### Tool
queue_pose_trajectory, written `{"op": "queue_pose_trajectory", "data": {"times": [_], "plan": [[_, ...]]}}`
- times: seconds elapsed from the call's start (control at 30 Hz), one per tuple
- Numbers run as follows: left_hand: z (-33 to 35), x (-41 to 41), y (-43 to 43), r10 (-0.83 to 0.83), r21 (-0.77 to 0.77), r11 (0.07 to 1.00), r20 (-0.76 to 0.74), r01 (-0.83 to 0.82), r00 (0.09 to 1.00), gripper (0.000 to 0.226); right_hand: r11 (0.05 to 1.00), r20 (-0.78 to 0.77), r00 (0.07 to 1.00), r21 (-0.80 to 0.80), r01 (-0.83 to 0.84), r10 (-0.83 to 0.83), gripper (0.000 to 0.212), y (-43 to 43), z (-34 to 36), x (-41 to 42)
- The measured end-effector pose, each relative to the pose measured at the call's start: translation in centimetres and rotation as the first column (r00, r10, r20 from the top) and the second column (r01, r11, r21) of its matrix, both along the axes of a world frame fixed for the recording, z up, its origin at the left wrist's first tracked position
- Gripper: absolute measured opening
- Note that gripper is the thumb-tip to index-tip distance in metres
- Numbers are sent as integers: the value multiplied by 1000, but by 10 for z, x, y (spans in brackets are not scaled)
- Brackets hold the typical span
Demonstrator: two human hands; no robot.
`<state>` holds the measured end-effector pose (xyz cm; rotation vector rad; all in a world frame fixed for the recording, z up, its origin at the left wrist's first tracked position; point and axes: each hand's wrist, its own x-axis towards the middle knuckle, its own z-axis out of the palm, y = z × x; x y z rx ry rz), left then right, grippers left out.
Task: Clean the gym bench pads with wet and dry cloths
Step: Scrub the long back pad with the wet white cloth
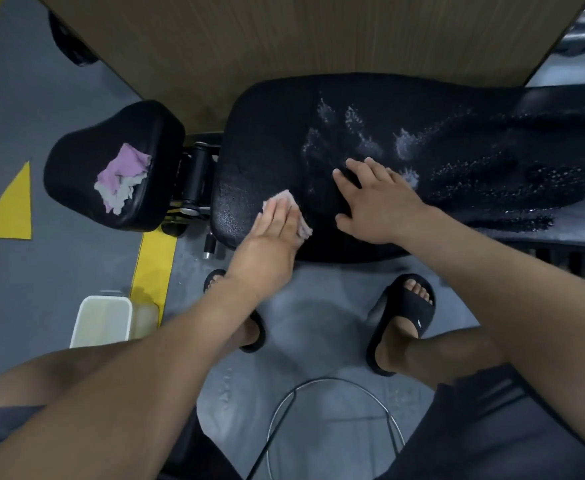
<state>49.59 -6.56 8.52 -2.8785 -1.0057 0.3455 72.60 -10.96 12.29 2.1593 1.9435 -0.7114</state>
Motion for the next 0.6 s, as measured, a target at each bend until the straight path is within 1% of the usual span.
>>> {"op": "queue_pose_trajectory", "data": {"times": [0.03, 0.1, 0.17, 0.2, 0.27, 0.33, 0.37, 0.4, 0.47, 0.53, 0.6], "plan": [[2, 10, 13, 53, -24, 998, 31, -52, 998, 63, 1000, 1, 1000, 4, 6, -6, 83, 1, 1, -1], [4, 36, 44, 154, -139, 980, 76, -143, 985, 61, 999, 2, 1000, 19, 26, -26, 86, 2, 2, -3], [2, 62, 70, 213, -230, 956, 115, -183, 970, 59, 999, -8, 999, 30, 34, -34, 88, 3, 3, -2], [-1, 69, 76, 206, -235, 957, 146, -168, 968, 56, 999, -11, 999, 36, 32, -32, 90, 4, 3, 0], [0, 68, 68, 92, -216, 975, 189, -50, 978, 53, 999, -14, 1000, 40, 28, -28, 94, 8, 4, 6], [4, 50, 40, -17, -261, 962, 221, 76, 975, 59, 999, -12, 1000, 35, 22, -22, 99, 13, 5, 11], [8, 40, 27, -19, -291, 952, 238, 90, 971, 61, 999, -8, 1000, 32, 20, -20, 101, 15, 5, 13], [11, 34, 21, -6, -310, 947, 253, 87, 968, 62, 999, -7, 1000, 27, 19, -18, 103, 17, 5, 15], [13, 40, 34, -4, -303, 950, 216, 71, 976, 64, 1000, -7, 1000, 22, 18, -17, 105, 20, 6, 17], [12, 69, 65, 40, -261, 965, 173, 7, 984, 71, 999, -5, 1000, 32, 11, -11, 108, 22, 5, 18], [13, 100, 100, 105, -270, 961, 146, -62, 984, 72, 999, -5, 1000, 46, 11, -11, 109, 22, 4, 20]]}}
